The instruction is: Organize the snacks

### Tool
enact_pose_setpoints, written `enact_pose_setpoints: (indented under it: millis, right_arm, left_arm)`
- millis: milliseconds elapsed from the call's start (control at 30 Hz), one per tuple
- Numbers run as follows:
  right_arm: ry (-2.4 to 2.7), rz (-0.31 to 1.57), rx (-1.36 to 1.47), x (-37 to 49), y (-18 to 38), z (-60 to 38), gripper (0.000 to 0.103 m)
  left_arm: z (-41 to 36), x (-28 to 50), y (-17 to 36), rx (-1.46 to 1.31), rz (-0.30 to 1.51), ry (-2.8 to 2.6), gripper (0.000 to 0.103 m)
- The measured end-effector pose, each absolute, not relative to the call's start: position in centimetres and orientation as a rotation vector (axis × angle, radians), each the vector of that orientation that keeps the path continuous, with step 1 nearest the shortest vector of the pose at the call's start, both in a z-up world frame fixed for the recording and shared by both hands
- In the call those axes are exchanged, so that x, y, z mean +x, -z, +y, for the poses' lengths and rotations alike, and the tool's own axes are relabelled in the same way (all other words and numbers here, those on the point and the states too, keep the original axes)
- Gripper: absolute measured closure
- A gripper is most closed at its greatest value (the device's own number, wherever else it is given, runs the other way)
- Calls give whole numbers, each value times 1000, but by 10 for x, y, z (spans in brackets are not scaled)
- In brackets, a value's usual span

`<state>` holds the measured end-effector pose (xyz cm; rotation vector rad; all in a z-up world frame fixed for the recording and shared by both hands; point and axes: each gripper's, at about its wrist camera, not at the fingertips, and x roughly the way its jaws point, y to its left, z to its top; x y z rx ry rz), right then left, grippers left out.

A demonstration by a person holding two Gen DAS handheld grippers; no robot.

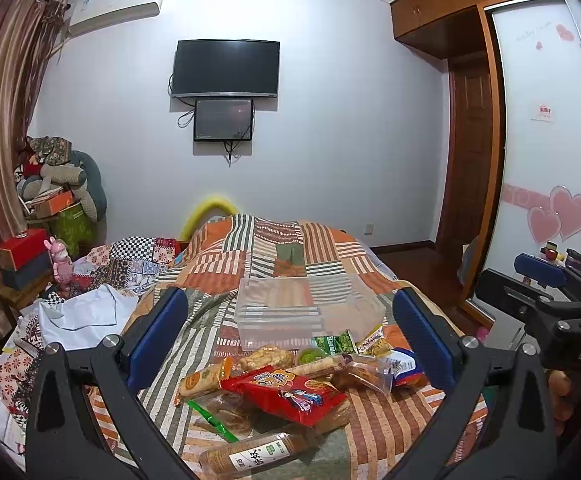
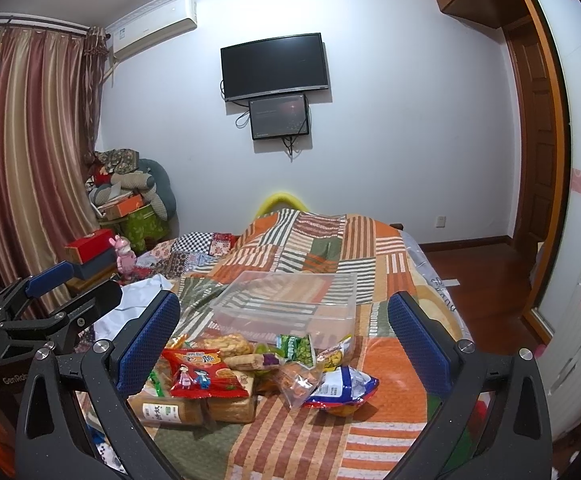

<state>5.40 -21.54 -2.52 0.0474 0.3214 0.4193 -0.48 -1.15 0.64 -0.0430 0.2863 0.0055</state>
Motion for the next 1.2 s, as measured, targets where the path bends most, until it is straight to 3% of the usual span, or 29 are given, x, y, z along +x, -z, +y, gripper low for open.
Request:
enact_pose_setpoints:
  millis: [700, 833, 967, 1200]
  right_arm:
    - [-430, 399, 26, 73, 50, -218, 0]
    - [-432, 447, 31, 82, 61, -224, 0]
    - [-428, 487, 31, 88, 72, -228, 2]
    - [-418, 574, -2, 101, 92, -232, 14]
  left_arm:
    - [12, 9, 18, -56, 368, -8, 1]
    - [22, 13, 28, -35, 413, -18, 14]
    - [25, 18, 44, -7, 477, 0, 20]
    - [33, 41, 78, -74, 636, 45, 25]
